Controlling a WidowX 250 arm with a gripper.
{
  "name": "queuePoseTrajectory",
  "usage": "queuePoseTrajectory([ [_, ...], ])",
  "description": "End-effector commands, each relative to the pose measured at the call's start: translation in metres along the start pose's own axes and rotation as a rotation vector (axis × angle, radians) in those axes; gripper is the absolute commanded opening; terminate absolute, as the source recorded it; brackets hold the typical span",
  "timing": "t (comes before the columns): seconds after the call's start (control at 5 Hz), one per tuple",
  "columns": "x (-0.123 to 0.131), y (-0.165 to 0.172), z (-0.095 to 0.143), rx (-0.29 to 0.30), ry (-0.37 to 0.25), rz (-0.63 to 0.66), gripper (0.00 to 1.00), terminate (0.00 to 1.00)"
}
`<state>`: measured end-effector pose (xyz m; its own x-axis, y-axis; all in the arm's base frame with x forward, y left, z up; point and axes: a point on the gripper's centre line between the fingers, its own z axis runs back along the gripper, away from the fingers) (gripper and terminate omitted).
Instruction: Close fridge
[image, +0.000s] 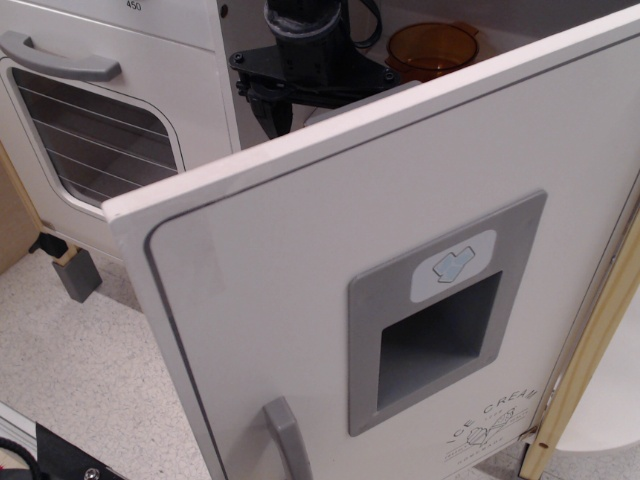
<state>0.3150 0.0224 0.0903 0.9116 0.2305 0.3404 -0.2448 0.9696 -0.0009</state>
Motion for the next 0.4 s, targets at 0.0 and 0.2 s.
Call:
queuePoseTrajectory([
  [0.0,0.0,0.0,0.0,0.0,0.0,0.0,1.0,0.0],
  [0.2,0.009,-0.005,0.031,0.021,-0.008,0.024,1.0,0.0],
])
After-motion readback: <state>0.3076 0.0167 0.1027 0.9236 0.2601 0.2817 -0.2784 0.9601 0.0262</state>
